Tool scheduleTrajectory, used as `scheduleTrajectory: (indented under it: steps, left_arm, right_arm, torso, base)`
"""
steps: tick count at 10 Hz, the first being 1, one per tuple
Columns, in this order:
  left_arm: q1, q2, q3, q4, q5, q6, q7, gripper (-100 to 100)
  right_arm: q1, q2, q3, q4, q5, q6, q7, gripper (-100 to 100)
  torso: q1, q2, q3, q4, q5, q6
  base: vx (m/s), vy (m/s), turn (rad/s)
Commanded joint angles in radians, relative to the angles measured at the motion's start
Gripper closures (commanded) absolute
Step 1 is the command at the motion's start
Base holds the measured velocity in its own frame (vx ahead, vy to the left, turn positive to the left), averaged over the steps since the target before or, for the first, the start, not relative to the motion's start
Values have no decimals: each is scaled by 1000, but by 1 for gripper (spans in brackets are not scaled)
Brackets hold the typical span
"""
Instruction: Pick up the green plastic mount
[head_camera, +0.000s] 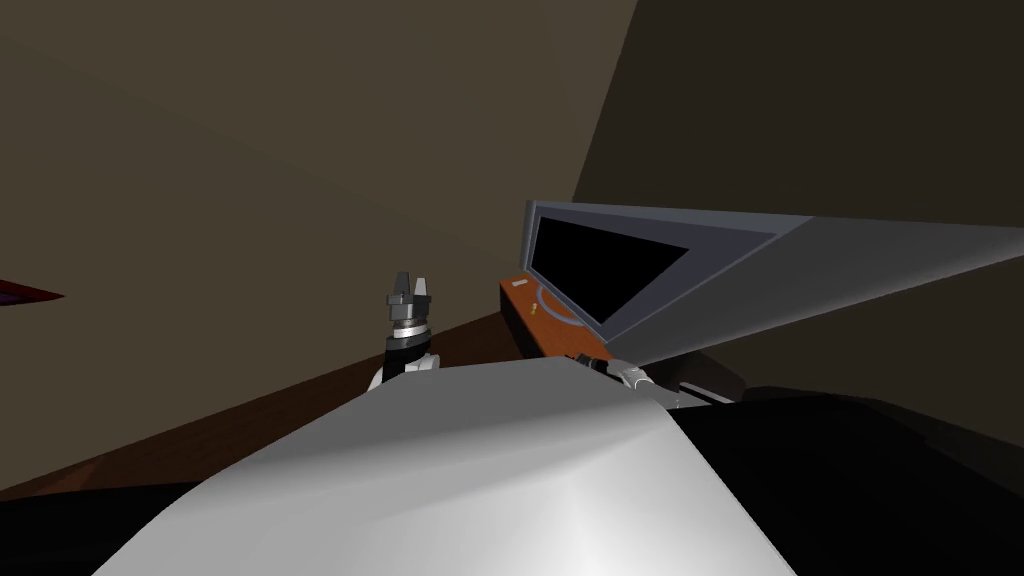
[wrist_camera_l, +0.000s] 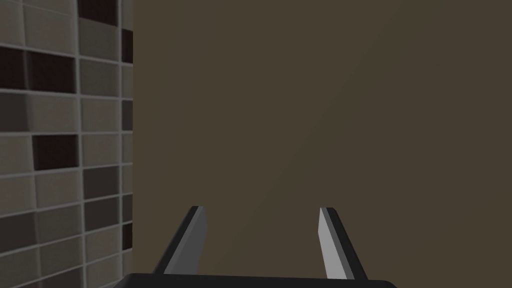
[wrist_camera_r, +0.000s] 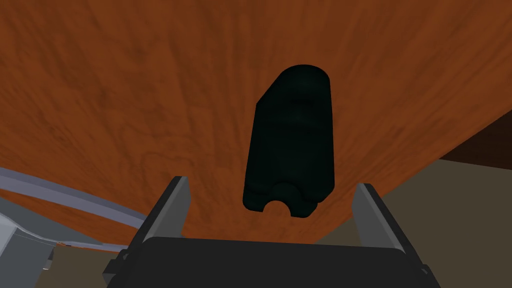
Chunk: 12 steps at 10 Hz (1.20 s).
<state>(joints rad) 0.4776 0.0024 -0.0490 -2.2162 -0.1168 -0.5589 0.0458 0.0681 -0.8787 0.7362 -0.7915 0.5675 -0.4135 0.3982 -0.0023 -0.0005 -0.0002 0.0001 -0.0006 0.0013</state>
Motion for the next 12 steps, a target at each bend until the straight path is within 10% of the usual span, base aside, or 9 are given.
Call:
scheduleTrajectory:
  steps: [1,9,10,12]
  left_arm:
    - [0,0,0,0,0,0,0,0]
    - [0,0,0,0,0,0,0,0]
    - [0,0,0,0,0,0,0,0]
    - [0,0,0,0,0,0,0,0]
  right_arm:
    - [20,-3,18,-44,-49,50,16,-100]
    - [74,-10,71,-159,-195,192,62,-100]
    - [75,-10,72,-161,-198,197,64,100]
    - [74,-10,70,-162,-199,196,62,100]
  torso:
    - [0,0,0,0,0,0]
    - [1,0,0,0,0,0]
    - [2,-1,0,0,0,1]
    - [2,-2,-2,-2,-1,0]
  base:
    - [-23,-50,164]
    - [-31,-37,116]
    - [0,0,0]
    - [0,0,0]
